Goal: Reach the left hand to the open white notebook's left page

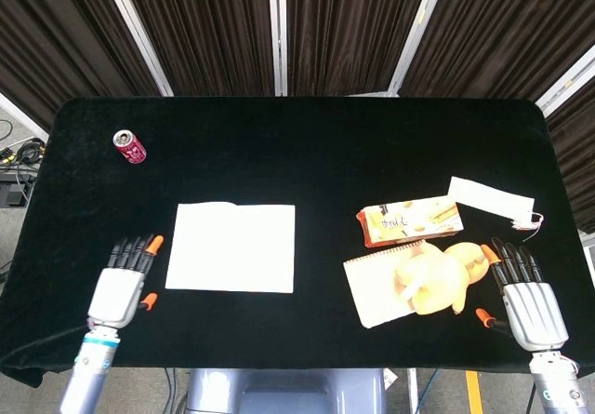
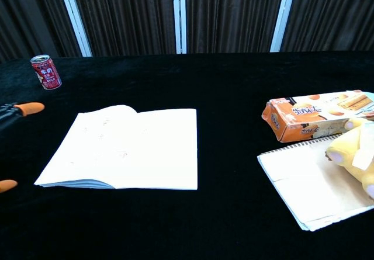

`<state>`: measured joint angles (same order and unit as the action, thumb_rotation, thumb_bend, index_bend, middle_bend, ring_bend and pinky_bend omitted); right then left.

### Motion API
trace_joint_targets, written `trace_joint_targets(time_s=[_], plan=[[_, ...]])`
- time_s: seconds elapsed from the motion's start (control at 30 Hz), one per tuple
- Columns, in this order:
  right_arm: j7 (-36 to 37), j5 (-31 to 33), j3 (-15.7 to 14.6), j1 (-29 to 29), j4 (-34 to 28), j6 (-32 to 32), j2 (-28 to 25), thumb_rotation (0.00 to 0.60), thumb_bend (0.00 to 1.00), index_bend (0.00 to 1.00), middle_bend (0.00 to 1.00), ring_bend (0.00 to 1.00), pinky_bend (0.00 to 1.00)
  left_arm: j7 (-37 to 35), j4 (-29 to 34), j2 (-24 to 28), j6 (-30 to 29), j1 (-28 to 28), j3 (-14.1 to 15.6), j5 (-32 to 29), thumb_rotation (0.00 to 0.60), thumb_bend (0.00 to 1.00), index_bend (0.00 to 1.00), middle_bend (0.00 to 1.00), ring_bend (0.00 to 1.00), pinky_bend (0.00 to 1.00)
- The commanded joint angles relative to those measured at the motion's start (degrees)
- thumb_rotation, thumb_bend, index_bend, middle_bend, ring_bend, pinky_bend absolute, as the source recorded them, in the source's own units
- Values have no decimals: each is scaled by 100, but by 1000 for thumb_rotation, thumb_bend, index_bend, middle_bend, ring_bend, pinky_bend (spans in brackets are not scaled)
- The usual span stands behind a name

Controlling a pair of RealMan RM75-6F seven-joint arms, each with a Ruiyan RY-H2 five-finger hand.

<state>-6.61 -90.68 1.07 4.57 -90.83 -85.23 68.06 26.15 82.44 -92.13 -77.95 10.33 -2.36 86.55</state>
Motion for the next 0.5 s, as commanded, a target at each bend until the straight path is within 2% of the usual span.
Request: trace_joint_targets(time_s=[0.03, 0.3, 0.5], plan=[[4, 5, -3, -1, 0, 7, 0, 600, 13, 0, 0, 0, 0, 85, -149, -251, 106, 133, -58, -24, 600, 175, 0, 0, 0, 0], [48, -20, -11, -8, -7, -15, -14, 600, 13, 0, 0, 0, 0, 390, -403, -713, 303, 349, -183, -179, 600, 183, 0, 0, 0, 0], [87, -17, -12, -10, -1, -14, -23, 600, 13, 0, 0, 0, 0, 560, -414, -838, 433, 455, -200, -256, 600, 187, 0, 0, 0, 0]])
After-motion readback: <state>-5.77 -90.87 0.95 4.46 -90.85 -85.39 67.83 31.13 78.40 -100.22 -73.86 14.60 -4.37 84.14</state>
